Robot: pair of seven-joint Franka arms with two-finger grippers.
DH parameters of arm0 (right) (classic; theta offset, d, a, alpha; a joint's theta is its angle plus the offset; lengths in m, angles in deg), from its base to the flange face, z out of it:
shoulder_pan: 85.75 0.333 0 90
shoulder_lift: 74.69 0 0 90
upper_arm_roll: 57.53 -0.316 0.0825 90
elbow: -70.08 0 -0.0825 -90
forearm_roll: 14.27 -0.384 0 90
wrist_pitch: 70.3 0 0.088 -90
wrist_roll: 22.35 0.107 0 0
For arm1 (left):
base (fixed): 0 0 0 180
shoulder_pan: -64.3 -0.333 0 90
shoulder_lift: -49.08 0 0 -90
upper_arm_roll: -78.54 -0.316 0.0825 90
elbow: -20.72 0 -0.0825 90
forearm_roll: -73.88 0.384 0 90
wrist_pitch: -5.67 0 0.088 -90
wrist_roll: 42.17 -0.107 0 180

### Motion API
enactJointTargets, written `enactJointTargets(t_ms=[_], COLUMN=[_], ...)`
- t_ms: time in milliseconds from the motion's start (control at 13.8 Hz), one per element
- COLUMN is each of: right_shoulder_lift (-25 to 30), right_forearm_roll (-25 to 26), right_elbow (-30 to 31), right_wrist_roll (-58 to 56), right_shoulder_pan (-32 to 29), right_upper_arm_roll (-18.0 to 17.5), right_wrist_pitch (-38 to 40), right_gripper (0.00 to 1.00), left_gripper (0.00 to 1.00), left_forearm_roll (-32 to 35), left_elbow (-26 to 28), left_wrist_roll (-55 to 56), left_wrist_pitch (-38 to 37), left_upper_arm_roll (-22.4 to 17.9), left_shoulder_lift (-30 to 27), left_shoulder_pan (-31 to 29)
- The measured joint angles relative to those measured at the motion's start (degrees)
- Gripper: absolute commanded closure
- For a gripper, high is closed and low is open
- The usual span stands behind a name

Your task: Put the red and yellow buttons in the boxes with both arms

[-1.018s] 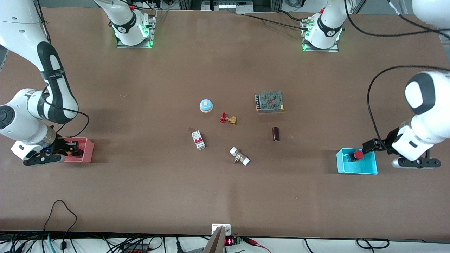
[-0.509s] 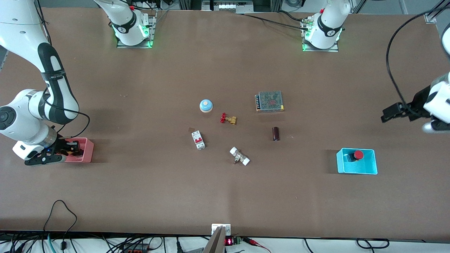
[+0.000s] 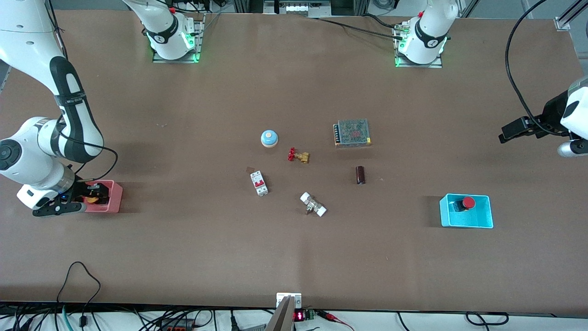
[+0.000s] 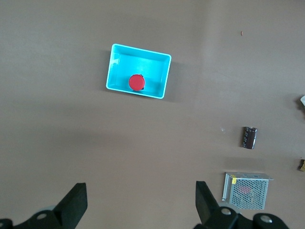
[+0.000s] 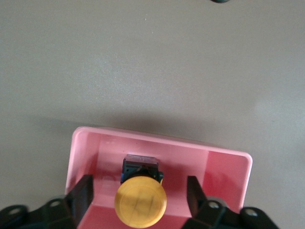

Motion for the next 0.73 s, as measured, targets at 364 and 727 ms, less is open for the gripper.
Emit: enactJointTargets(t_ms=[364, 727], right_shoulder_lift=[3.0, 14.2], right_forearm_roll=[0.0, 0.0], right_elbow=[-1.4, -1.9], right_wrist_roll=[0.0, 0.0], right_shoulder_pan=[0.2, 2.0], right_upper_arm_roll=[0.0, -0.4], right_wrist_pitch=[4.2, 20.1], right_gripper=[0.0, 0.0], left_gripper=[0.0, 0.0], left_forearm_roll=[0.0, 0.0], left_elbow=[0.0, -1.6], left_wrist_roll=[-1.7, -1.9], left_wrist_pitch=[1.6, 1.5], left_upper_arm_roll=[-0.3, -0.2], left_shoulder_lift=[0.0, 0.2], left_shoulder_pan=[-0.3, -0.3])
